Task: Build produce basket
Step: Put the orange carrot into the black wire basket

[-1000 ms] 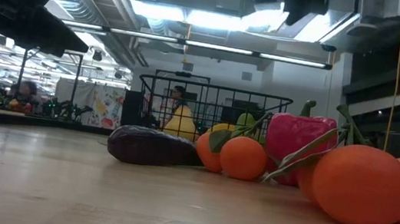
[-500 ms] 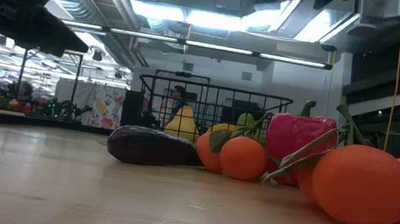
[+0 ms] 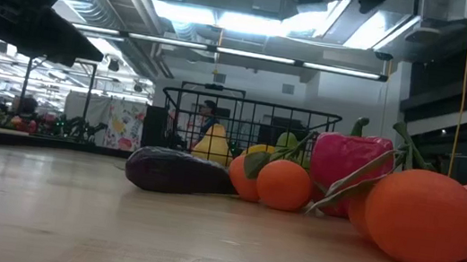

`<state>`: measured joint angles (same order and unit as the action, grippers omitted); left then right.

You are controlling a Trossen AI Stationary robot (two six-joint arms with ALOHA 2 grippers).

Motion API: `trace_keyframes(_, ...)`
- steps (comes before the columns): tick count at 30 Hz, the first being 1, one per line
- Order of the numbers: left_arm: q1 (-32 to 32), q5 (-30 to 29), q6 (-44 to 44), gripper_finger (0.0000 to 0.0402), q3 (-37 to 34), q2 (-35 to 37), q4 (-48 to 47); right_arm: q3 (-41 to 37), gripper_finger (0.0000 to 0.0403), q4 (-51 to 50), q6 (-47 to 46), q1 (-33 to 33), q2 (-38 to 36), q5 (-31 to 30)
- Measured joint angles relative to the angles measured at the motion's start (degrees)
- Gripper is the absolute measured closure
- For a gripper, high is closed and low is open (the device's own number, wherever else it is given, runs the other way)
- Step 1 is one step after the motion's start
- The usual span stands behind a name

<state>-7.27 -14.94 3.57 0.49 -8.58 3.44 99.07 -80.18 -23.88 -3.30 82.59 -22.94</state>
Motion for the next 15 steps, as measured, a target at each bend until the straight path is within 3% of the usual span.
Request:
trace_keyframes(8,0.01,0.0,0.0,0.0398,0.0,0.0,-0.01,0.0,0.0261,4.61,-2.54,3.14,5.13,0.41)
trace_keyframes(11,0.02,-0.02,0.0,0.0398,0.0,-0.02,0.0,0.0,0.0261,4.22,-0.01,3.19,9.11,5.81)
trace_keyframes(15,0.01,-0.02,0.01,0.0398,-0.01,0.0,0.0,-0.04,0.0261,1.23,4.18,1.42,14.54,17.55)
